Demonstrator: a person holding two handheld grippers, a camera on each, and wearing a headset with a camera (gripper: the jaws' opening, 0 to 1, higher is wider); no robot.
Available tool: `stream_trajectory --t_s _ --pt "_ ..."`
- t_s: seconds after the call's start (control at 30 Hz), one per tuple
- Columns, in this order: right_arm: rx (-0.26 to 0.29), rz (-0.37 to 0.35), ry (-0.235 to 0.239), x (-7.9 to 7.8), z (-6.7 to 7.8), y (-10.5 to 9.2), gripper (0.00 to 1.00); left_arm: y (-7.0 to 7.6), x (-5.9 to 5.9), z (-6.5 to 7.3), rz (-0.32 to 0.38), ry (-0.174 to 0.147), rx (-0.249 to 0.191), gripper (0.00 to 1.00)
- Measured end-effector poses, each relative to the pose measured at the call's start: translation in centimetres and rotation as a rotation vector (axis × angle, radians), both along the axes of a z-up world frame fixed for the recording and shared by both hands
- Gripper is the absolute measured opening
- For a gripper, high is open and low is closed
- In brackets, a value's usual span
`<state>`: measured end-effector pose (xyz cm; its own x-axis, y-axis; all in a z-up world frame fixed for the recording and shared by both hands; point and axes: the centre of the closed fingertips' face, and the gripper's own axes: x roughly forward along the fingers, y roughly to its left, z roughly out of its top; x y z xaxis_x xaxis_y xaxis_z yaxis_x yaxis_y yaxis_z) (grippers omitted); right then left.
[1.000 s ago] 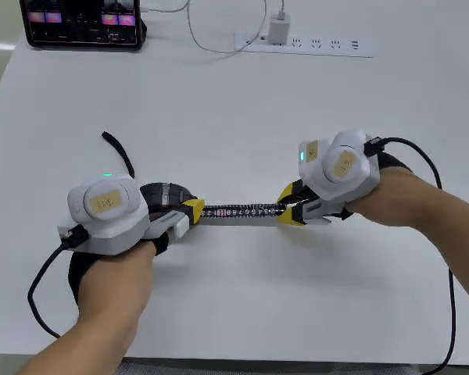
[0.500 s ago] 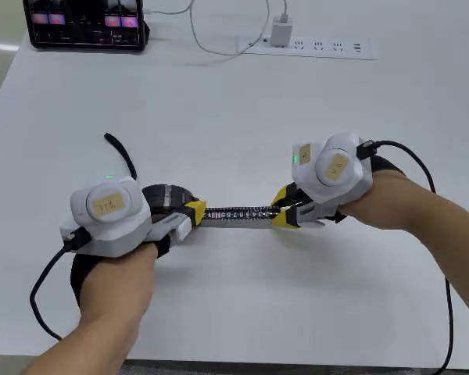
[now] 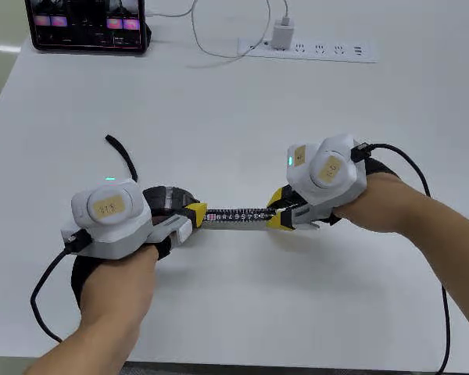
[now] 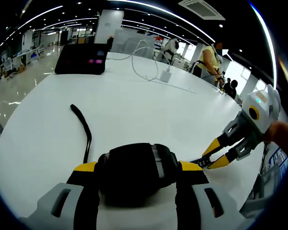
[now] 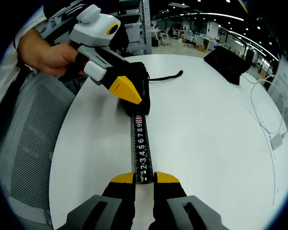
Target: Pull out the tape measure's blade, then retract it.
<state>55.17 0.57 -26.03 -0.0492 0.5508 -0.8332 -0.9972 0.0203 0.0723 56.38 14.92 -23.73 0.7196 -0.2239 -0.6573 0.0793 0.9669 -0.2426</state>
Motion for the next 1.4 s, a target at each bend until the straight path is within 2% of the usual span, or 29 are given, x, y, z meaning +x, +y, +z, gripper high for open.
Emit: stream_trajectory --t_s 1.4 --pt "0.038 -0.002 0.003 -0.1 0.1 2.9 0.09 0.0 0.1 0.0 0.006 -0.003 -0.008 0.60"
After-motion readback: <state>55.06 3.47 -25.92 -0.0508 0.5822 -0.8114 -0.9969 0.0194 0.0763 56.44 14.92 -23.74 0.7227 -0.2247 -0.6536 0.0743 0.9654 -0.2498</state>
